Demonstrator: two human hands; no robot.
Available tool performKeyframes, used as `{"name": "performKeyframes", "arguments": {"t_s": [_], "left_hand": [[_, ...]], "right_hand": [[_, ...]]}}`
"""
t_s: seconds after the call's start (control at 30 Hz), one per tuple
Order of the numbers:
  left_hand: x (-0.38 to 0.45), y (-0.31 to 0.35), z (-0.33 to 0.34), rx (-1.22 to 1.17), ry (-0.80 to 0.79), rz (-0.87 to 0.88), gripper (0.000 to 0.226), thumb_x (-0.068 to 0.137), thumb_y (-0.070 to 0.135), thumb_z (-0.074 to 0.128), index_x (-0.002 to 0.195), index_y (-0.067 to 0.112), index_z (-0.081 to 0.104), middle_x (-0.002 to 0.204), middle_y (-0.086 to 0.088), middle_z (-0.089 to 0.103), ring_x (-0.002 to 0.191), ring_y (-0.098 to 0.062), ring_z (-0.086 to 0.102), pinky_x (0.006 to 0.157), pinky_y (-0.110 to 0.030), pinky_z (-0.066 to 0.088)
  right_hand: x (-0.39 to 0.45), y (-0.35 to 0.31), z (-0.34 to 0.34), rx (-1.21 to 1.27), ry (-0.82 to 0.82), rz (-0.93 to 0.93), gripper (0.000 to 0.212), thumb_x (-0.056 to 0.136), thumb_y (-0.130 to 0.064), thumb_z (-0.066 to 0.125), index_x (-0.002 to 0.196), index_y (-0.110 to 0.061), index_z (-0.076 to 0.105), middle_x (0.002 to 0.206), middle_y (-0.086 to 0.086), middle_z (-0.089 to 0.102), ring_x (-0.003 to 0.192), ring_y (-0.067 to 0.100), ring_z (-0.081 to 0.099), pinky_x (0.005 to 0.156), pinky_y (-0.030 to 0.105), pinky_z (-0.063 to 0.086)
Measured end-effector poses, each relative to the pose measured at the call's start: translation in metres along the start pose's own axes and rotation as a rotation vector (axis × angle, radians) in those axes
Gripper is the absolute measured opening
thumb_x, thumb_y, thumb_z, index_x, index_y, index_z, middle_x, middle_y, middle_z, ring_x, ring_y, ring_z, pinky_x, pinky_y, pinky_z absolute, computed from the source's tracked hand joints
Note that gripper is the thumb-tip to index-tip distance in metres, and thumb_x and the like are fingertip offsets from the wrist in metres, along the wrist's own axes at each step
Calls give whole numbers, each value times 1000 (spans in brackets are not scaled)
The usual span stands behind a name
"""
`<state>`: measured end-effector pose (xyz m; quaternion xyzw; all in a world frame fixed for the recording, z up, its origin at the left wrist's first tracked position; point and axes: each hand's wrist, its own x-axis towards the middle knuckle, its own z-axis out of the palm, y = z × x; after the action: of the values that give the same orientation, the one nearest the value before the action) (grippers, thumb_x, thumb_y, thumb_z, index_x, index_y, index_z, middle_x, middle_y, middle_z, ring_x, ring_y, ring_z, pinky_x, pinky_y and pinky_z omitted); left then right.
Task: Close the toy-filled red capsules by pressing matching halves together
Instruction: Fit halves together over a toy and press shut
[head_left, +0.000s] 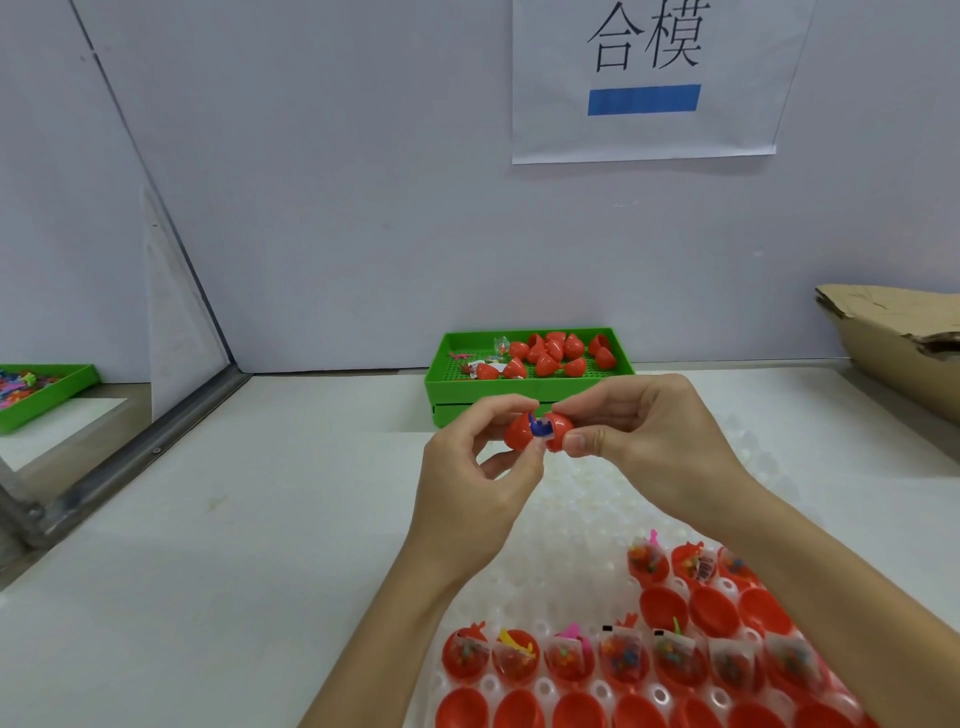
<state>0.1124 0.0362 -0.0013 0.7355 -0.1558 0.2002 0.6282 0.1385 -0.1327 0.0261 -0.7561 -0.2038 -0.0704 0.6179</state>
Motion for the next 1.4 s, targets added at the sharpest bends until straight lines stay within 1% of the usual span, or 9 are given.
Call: {"name": "performKeyframes", "arguments": {"t_s": [0.27, 0.57, 0.73, 0.83, 0.93, 1.07, 1.2, 1.3, 1.4], "left_hand": [[-1, 0, 2, 45, 35, -4, 28, 84, -6, 66, 93, 21, 66, 85, 7, 66, 87, -11, 64, 73, -17, 55], [-1, 0, 3, 41, 41, 35, 25, 83, -4, 71, 95, 18, 67, 87, 7, 68, 89, -11, 65, 74, -18, 56], [0, 0, 0, 17, 19, 55, 24, 83, -3, 74, 99, 14, 70, 90, 5, 70, 93, -15, 66, 76, -19, 57], [0, 1, -3, 16, 2, 42, 29, 79, 0, 79, 102, 16, 71, 92, 6, 72, 96, -14, 67, 77, -18, 56], [2, 2, -5, 32, 12, 25, 35, 73, 2, 83, 98, 23, 72, 91, 9, 73, 94, -10, 68, 75, -13, 54], [3, 3, -5, 46, 51, 24, 40, 67, 4, 87, 93, 31, 72, 90, 15, 74, 90, -5, 68, 74, -11, 52], [2, 5, -4, 8, 67, 17, 36, 60, 23, 84, 93, 32, 73, 88, 19, 75, 90, -3, 69, 75, -9, 52], [2, 4, -4, -15, 59, 14, 37, 59, 27, 82, 95, 31, 73, 90, 18, 76, 92, -2, 70, 76, -8, 51], [2, 1, -5, -30, 36, -6, 42, 63, 18, 85, 102, 26, 74, 93, 14, 76, 95, -4, 70, 78, -10, 52]], "right_hand": [[-1, 0, 2, 1, 3, 8, 24, 73, 2, 81, 89, -14, 77, 82, -3, 79, 79, 11, 76, 72, 18, 59], [0, 2, 2, 27, 18, 4, 22, 75, 4, 79, 89, -12, 77, 79, -7, 78, 75, 8, 75, 66, 12, 55], [0, 3, 2, 14, 30, -9, 23, 75, 3, 80, 87, -16, 76, 80, -6, 78, 77, 9, 75, 69, 14, 56], [0, 3, 3, 23, 33, -20, 23, 74, 3, 80, 85, -17, 76, 80, -6, 78, 77, 8, 75, 69, 14, 56], [0, 4, 3, 4, 39, -31, 23, 75, 1, 81, 85, -19, 77, 79, -5, 78, 74, 11, 74, 67, 18, 57], [-1, 5, 3, -39, 24, -50, 26, 73, 1, 82, 87, -21, 80, 83, -5, 79, 82, 12, 75, 77, 23, 59], [0, 5, 2, -12, 17, -64, 26, 72, 2, 81, 88, -19, 80, 87, -2, 79, 86, 14, 76, 83, 26, 59], [0, 5, 3, -14, 48, -67, 28, 73, 2, 82, 85, -23, 79, 83, -7, 79, 82, 10, 75, 78, 19, 58], [0, 5, 3, -6, 67, -56, 30, 76, 0, 81, 83, -29, 77, 80, -12, 77, 79, 6, 75, 73, 13, 56]]}}
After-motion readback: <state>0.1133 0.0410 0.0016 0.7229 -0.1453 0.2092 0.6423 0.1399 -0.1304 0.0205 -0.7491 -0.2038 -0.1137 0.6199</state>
